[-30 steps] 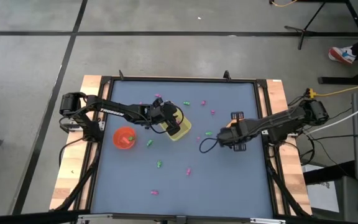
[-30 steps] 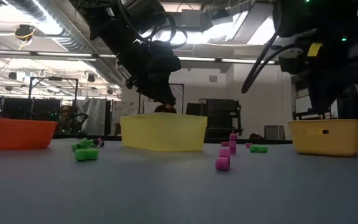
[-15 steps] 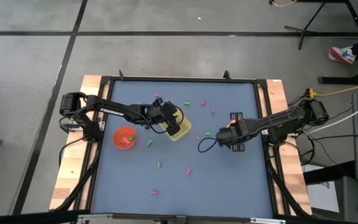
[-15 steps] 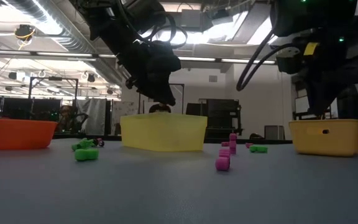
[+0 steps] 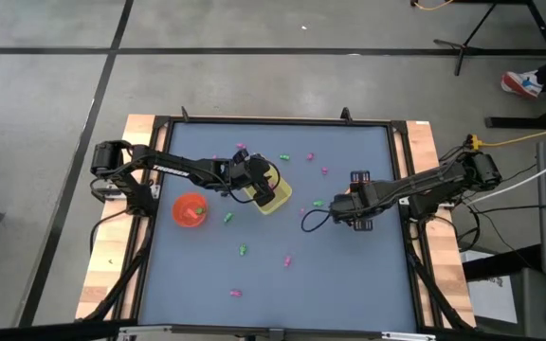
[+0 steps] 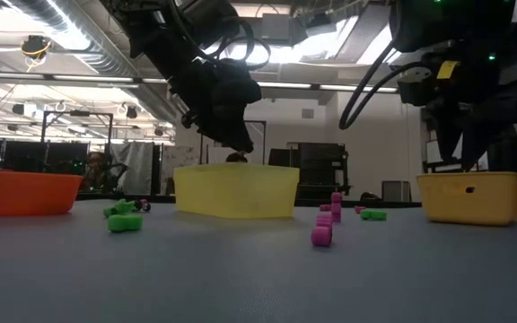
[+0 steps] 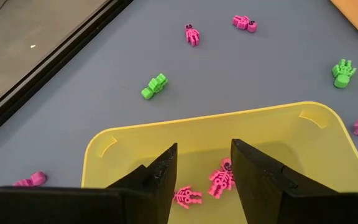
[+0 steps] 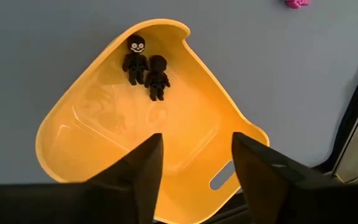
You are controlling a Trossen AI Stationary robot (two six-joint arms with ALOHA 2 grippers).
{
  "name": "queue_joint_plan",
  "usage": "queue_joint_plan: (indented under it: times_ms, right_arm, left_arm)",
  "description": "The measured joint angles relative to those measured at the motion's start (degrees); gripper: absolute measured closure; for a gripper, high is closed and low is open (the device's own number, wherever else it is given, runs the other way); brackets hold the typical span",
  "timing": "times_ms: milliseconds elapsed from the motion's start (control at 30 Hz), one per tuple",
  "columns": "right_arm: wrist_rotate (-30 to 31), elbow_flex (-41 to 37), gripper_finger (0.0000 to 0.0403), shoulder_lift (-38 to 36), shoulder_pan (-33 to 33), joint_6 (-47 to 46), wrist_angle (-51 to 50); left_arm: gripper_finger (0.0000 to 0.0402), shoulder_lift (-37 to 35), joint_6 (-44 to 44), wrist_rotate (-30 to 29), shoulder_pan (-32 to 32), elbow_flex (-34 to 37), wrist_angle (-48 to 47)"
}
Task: Sort Halloween decoration
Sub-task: Put the pink skeleton toy into the yellow bin
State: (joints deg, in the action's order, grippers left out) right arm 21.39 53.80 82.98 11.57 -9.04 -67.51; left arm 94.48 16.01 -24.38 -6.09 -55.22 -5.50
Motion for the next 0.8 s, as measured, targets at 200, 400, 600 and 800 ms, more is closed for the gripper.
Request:
queue_joint_plan:
  times_ms: [200,400,600,800]
  right_arm:
    - [0.00,0.00,0.0185,0.02,0.00,-0.03,0.02]
    - [0.00,0.00,0.0186,0.02,0.00,-0.04,0.02]
    - [0.00,0.00,0.0186,0.02,0.02,0.07,-0.07]
    - [-0.04,2.95,0.0187,0.09,0.02,1.77,-4.12]
  left_arm:
    - [0.0267,0.00,0.00,0.00,0.00,0.00,0.00]
    - [0.0267,0.00,0.00,0.00,0.00,0.00,0.00]
    - [0.0267,0.00,0.00,0.00,0.00,0.00,0.00]
    - [0.0267,0.00,0.02,0.00,0.00,0.00,0.00]
